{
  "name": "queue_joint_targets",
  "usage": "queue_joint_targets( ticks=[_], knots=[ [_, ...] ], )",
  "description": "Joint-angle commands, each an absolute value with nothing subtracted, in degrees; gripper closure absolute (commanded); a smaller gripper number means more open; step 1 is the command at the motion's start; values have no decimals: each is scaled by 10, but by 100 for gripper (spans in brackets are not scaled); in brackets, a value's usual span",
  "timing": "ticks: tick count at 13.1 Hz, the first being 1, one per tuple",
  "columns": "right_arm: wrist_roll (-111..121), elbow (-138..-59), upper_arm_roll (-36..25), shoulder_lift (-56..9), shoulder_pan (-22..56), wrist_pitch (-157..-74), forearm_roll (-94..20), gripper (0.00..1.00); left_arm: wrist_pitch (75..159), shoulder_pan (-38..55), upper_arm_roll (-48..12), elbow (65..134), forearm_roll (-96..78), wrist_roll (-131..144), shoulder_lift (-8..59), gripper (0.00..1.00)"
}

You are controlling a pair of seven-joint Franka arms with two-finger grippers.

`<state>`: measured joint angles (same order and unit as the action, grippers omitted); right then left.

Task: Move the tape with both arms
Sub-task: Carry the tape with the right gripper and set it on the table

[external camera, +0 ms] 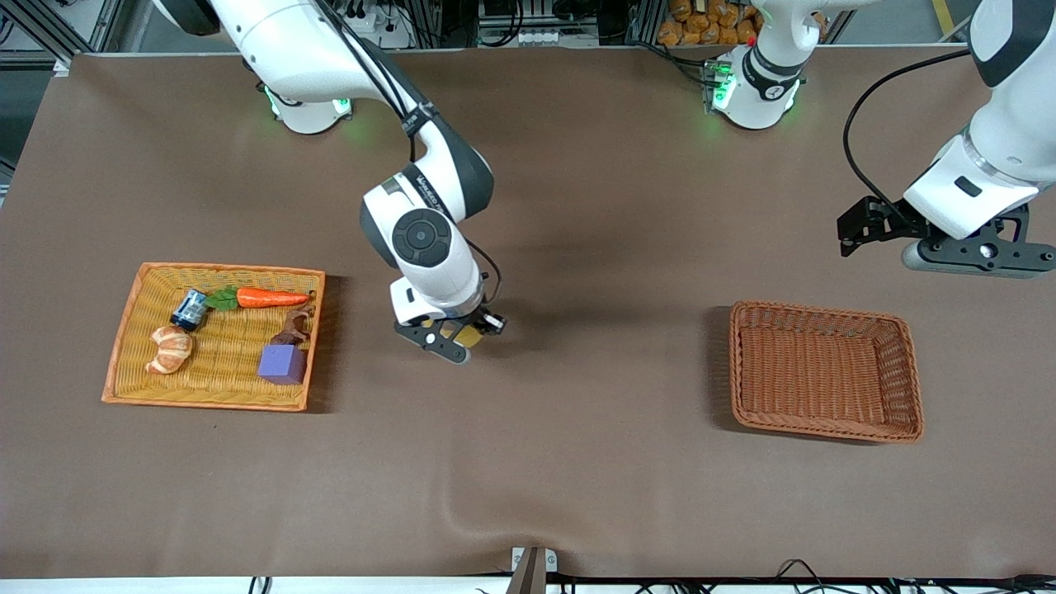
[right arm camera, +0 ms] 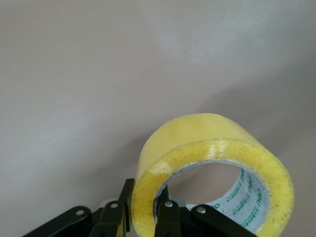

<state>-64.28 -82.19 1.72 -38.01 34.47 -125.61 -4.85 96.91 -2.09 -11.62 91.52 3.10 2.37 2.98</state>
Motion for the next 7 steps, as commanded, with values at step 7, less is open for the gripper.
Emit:
queue_joint_targets(
  ticks=[7],
  knots=[
    [-755, -812, 11, -410, 366, -1395, -246, 100, 973, -27, -114, 917, 30, 25, 22, 0]
  ],
)
